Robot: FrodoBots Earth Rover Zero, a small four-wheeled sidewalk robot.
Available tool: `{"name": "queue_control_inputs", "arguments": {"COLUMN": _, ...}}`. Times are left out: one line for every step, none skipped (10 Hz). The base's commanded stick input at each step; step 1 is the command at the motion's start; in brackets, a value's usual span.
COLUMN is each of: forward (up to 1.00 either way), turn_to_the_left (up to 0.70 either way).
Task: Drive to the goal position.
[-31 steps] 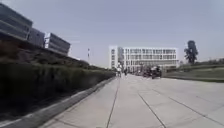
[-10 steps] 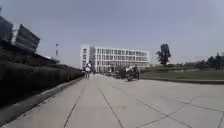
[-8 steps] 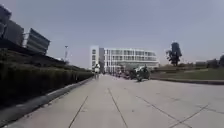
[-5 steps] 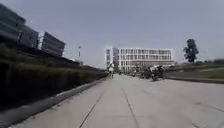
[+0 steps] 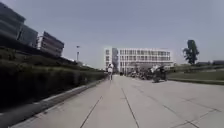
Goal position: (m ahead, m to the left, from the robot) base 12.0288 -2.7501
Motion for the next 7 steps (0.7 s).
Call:
{"name": "queue_control_inputs", "arguments": {"forward": 0.70, "turn_to_the_left": 0.00}}
{"name": "queue_control_inputs", "arguments": {"forward": 0.70, "turn_to_the_left": 0.00}}
{"name": "queue_control_inputs", "arguments": {"forward": 0.70, "turn_to_the_left": 0.00}}
{"name": "queue_control_inputs", "arguments": {"forward": 0.70, "turn_to_the_left": 0.00}}
{"name": "queue_control_inputs", "arguments": {"forward": 0.70, "turn_to_the_left": 0.00}}
{"name": "queue_control_inputs", "arguments": {"forward": 0.70, "turn_to_the_left": 0.00}}
{"name": "queue_control_inputs", "arguments": {"forward": 0.70, "turn_to_the_left": 0.00}}
